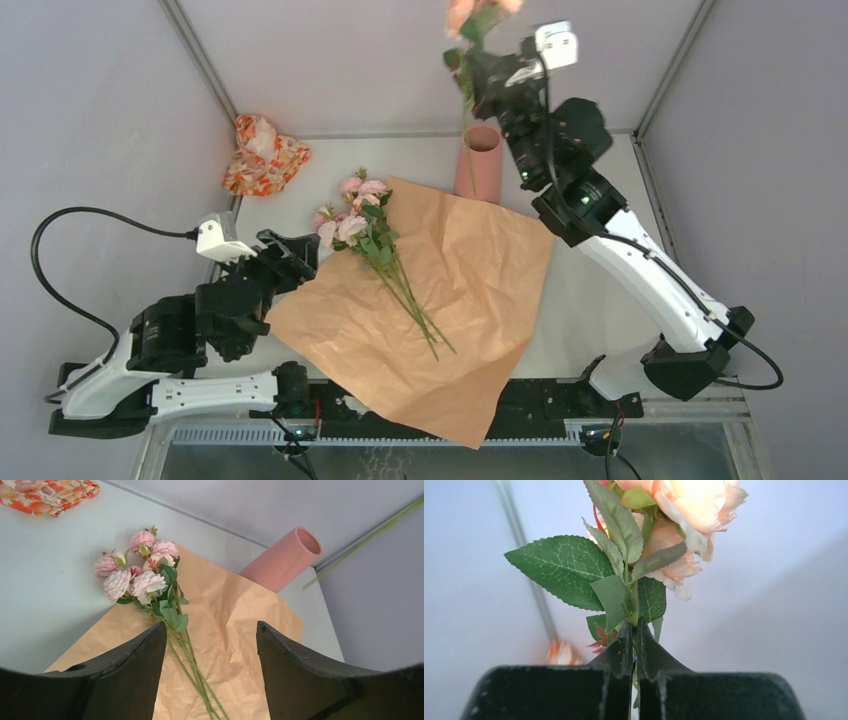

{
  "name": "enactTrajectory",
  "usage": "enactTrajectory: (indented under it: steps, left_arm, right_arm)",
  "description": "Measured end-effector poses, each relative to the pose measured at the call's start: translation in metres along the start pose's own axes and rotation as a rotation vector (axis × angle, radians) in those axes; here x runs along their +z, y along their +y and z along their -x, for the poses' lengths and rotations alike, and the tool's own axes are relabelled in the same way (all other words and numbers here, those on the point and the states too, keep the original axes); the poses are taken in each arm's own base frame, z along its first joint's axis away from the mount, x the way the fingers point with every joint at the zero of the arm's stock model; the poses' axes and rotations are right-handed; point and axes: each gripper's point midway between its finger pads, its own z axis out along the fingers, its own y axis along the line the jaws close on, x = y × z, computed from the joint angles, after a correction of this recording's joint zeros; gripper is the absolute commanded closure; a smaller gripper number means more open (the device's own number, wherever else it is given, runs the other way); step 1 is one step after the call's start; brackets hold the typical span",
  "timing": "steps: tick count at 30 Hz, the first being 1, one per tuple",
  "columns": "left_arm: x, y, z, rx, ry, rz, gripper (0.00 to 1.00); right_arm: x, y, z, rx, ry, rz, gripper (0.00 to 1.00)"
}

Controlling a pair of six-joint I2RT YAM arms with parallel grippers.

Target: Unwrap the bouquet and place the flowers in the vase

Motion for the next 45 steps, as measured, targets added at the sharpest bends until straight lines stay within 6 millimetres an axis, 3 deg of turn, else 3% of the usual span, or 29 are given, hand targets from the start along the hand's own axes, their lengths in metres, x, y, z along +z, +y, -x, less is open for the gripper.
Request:
enactTrajectory:
  steps: [4,8,11,14,18,21,31,34,35,38,40,41,43,45]
  left_arm:
    - [0.001,-0.004,-0.004,-0.008,0.011,-0.014,0.28]
    - [0.002,-0.004,-0.009,-0.011,0.021,-0.021,0.29]
    - [0.002,-0.004,-0.012,-0.01,0.029,-0.023,0.29]
    - [0.002,-0.005,-0.012,-0.017,0.034,-0.027,0.29]
    - [0.003,-0.007,-0.015,-0.015,0.042,-0.024,0.29]
    - [0.005,-0.009,-0.019,-0.004,0.049,-0.018,0.29]
    - [0.015,-0.016,-0.029,0.005,0.07,0.002,0.28]
    - [0.019,-0.018,-0.038,0.011,0.09,0.009,0.28]
    - [0.022,-0.018,-0.041,0.014,0.098,0.013,0.28]
    - [0.03,-0.018,-0.053,0.018,0.13,0.031,0.28]
    - [0.037,-0.017,-0.061,0.015,0.157,0.045,0.28]
    - [0.038,-0.018,-0.067,0.018,0.174,0.042,0.28]
    - [0.047,-0.016,-0.075,0.013,0.202,0.063,0.28]
    - [0.055,-0.018,-0.083,0.011,0.232,0.074,0.27]
  right_arm:
    - [-0.005,-0.036,0.068,-0.007,-0.225,-0.094,1.0]
    - [-0.007,-0.061,0.112,-0.016,-0.361,-0.16,1.0]
    - [-0.005,-0.075,0.129,-0.022,-0.418,-0.194,1.0]
    - [0.002,-0.085,0.132,-0.027,-0.441,-0.209,1.0]
    - [0.018,-0.101,0.114,-0.015,-0.419,-0.226,1.0]
    - [0.028,-0.106,0.088,0.0,-0.374,-0.226,1.0]
    - [0.044,-0.111,-0.037,0.047,-0.146,-0.227,1.0]
    - [0.043,-0.111,-0.066,0.059,-0.089,-0.227,1.0]
    - [0.043,-0.111,-0.073,0.063,-0.073,-0.226,0.93]
    - [0.041,-0.109,-0.09,0.077,-0.034,-0.219,0.58]
    - [0.04,-0.108,-0.098,0.085,-0.011,-0.217,0.24]
    - [0.039,-0.108,-0.101,0.095,-0.003,-0.215,0.13]
    - [0.035,-0.108,-0.108,0.096,0.016,-0.216,0.01]
    - [0.028,-0.109,-0.112,0.096,0.038,-0.22,0.0]
